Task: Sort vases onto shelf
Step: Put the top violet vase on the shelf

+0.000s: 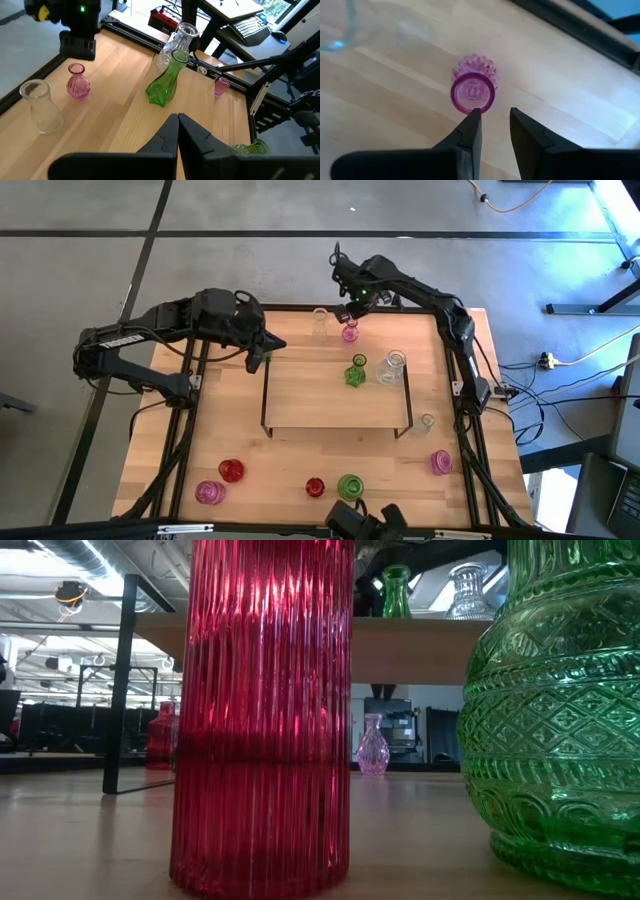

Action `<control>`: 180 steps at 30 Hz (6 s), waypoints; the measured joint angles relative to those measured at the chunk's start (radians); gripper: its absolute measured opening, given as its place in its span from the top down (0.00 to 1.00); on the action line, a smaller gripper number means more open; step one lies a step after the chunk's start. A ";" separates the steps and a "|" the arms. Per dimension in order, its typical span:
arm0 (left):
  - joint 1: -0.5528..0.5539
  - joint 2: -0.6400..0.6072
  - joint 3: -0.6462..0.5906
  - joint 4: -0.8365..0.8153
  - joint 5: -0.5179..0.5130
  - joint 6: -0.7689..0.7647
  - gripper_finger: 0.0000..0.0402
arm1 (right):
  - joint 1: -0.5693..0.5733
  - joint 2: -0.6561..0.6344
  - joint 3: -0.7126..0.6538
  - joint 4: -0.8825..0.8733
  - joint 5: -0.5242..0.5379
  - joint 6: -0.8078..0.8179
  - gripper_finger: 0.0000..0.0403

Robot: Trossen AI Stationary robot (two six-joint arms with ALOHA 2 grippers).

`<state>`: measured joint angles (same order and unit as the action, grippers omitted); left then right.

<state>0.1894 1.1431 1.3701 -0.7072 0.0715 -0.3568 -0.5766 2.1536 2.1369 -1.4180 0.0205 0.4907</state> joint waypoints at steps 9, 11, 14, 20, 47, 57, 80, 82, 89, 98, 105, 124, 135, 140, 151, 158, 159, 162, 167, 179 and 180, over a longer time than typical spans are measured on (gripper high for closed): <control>0.000 0.000 0.000 -0.012 0.002 0.001 1.00 | 0.000 0.000 -0.085 0.086 -0.014 0.027 0.79; 0.000 0.000 0.000 -0.017 0.002 0.001 1.00 | 0.000 0.000 -0.103 0.088 -0.012 0.028 0.79; 0.000 0.000 0.000 -0.019 0.002 0.008 1.00 | 0.000 0.000 -0.132 0.120 -0.023 0.028 0.79; 0.000 0.000 0.000 -0.019 0.002 0.025 1.00 | 0.000 0.000 -0.208 0.213 -0.150 0.033 0.83; 0.000 0.000 0.000 -0.017 -0.003 0.044 1.00 | 0.114 -0.143 0.199 -0.052 -0.365 -0.154 0.99; -0.008 0.022 0.000 -0.014 0.036 0.190 1.00 | 0.248 -0.154 0.200 0.069 -0.407 -0.085 1.00; -0.073 0.183 0.000 0.135 -0.230 0.401 0.52 | 0.260 -0.191 0.201 0.178 -0.532 -0.039 1.00; -0.072 0.198 0.000 0.176 -0.228 0.403 0.51 | 0.263 -0.191 0.201 0.191 -0.539 -0.032 1.00; -0.065 0.225 0.001 0.195 -0.242 0.396 0.49 | 0.265 -0.191 0.201 0.186 -0.546 -0.040 1.00; -0.058 0.262 0.001 0.253 -0.172 0.361 0.49 | 0.291 -0.191 0.180 0.191 -0.547 -0.055 1.00; -0.059 0.292 0.000 0.272 -0.159 0.320 0.49 | 0.308 -0.192 0.146 0.186 -0.533 -0.055 1.00; -0.059 0.290 0.000 0.262 -0.086 0.297 0.79 | 0.308 -0.191 0.120 0.157 -0.556 -0.054 1.00; -0.059 0.288 0.001 0.263 -0.106 0.272 0.67 | 0.308 -0.191 0.120 0.187 -0.572 -0.054 1.00; -0.054 0.288 0.001 0.266 -0.102 0.273 0.68 | 0.308 -0.191 0.120 0.191 -0.581 -0.055 1.00; -0.043 0.289 0.001 0.266 -0.081 0.267 0.68 | 0.307 -0.190 0.120 0.211 -0.619 -0.061 1.00; -0.032 0.297 0.002 0.265 -0.064 0.228 0.66 | 0.307 -0.190 0.120 0.215 -0.631 -0.068 1.00; -0.032 0.298 0.002 0.266 -0.067 0.224 0.65 | 0.307 -0.190 0.120 0.215 -0.631 -0.069 1.00; -0.031 0.299 0.002 0.265 -0.070 0.220 0.62 | 0.307 -0.190 0.120 0.215 -0.632 -0.072 1.00; -0.016 0.301 0.002 0.255 -0.067 0.206 0.57 | 0.307 -0.189 0.120 0.232 -0.633 -0.080 1.00; -0.008 0.307 0.001 0.255 -0.046 0.202 0.58 | 0.309 -0.187 0.122 0.249 -0.636 -0.075 1.00; -0.008 0.307 0.001 0.258 -0.046 0.203 0.59 | 0.309 -0.187 0.123 0.243 -0.633 -0.075 1.00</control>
<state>0.1818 1.4502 1.3708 -0.4489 0.0259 -0.1542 -0.2680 1.9671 2.2595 -1.1753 -0.6124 0.4156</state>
